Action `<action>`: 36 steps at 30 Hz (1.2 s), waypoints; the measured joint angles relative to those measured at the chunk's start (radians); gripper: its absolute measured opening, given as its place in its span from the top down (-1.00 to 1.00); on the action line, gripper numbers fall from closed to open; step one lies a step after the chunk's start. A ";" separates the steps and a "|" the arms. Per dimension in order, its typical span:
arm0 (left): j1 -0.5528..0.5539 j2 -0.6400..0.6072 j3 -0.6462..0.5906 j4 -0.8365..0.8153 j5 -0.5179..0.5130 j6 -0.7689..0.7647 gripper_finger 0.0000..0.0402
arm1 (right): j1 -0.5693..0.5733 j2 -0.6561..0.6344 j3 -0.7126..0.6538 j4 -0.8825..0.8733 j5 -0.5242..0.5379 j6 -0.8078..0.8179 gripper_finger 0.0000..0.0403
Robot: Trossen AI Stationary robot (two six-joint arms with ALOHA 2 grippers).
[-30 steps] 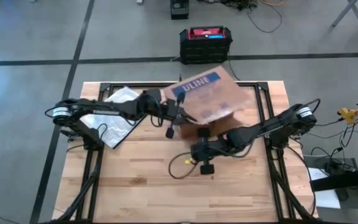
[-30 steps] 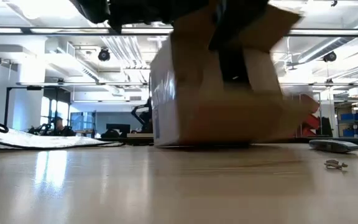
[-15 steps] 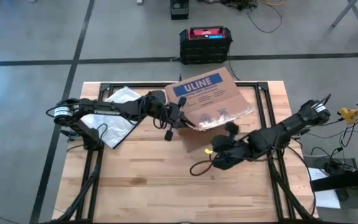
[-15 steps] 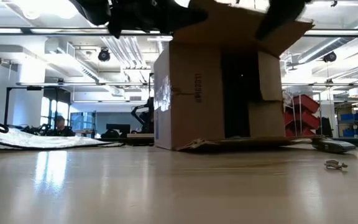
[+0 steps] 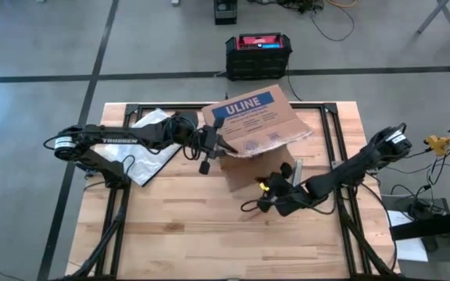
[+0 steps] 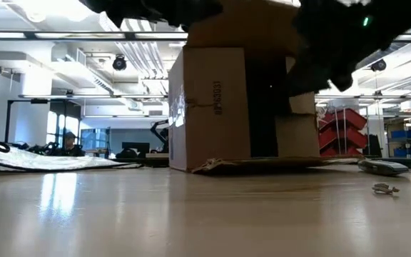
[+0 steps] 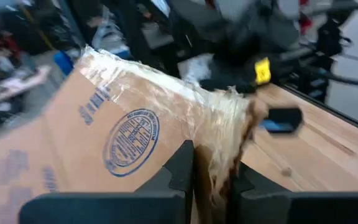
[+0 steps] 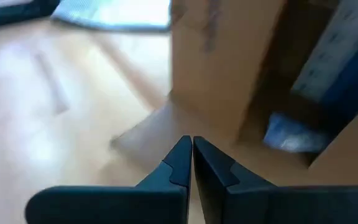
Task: Unpack boxes
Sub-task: Close the white zip bag
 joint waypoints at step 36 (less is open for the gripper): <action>0.013 0.003 0.002 0.033 -0.067 -0.081 1.00 | -0.235 0.222 0.067 0.663 -0.363 -0.552 1.00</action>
